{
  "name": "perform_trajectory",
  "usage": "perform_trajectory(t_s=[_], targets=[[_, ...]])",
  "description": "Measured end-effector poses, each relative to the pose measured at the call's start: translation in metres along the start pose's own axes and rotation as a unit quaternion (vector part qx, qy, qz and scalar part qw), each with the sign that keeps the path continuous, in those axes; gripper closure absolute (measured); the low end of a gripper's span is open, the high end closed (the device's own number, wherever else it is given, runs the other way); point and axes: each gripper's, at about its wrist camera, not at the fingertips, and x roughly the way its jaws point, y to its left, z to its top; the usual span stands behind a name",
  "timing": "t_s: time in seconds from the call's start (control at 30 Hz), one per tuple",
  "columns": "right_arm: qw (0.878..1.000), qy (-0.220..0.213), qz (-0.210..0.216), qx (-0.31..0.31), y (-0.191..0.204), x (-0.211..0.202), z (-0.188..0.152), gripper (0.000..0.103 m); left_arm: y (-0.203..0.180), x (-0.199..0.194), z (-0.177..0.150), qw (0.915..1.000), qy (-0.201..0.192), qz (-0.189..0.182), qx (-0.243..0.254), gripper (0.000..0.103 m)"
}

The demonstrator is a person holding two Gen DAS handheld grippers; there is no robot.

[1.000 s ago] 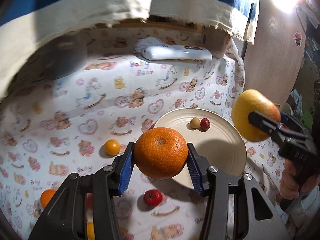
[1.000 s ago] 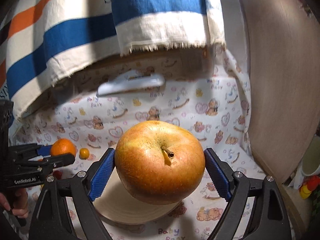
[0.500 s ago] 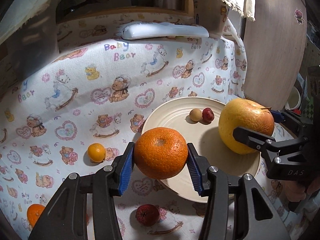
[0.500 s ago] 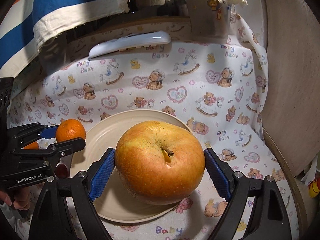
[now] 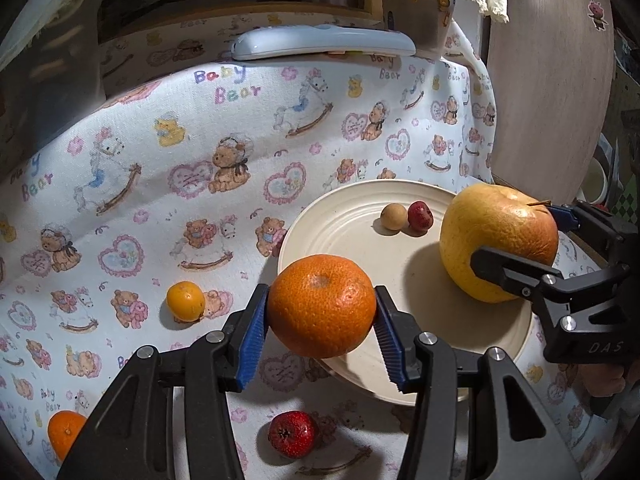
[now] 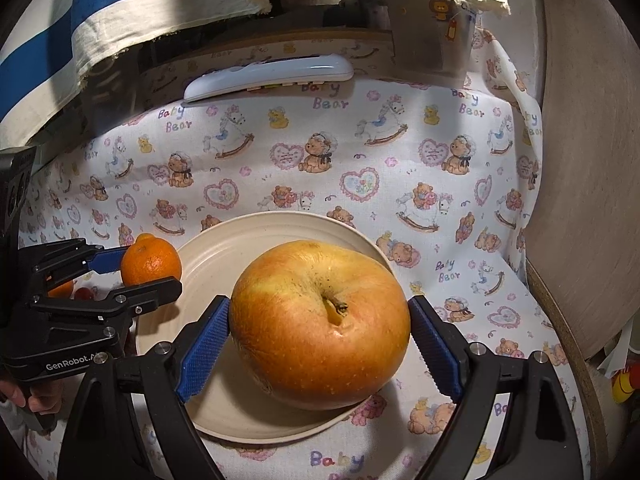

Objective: Organize fruits
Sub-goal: 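Lower the apple onto the plate with right gripper while left gripper releases the tangerine beside it, then withdraw both open grippers from the plate toward the remaining fruits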

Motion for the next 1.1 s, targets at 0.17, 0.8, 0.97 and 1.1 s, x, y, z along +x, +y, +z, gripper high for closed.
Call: perform_trajectory(t_s=[0.17,0.8,0.97,1.1], targets=[[1.000,0.002,0.001,-0.006,0.000,0.000,0.000,0.013,0.000,0.005,-0.003,0.9998,0.015,-0.010,-0.001,0.052],[0.998,-0.062,0.011,0.021,-0.006,-0.028,0.005,0.001,0.017,-0.002,-0.001,0.9994,0.005,0.011,-0.032,0.028],[0.989,-0.140,-0.043,0.031,-0.010,-0.060,0.009,0.001,0.014,-0.032,0.001,0.9981,-0.039,0.041,-0.025,0.028],[0.983,-0.176,-0.047,0.033,-0.008,-0.085,0.017,0.001,0.018,-0.072,0.000,0.9931,-0.091,0.073,-0.015,0.025]])
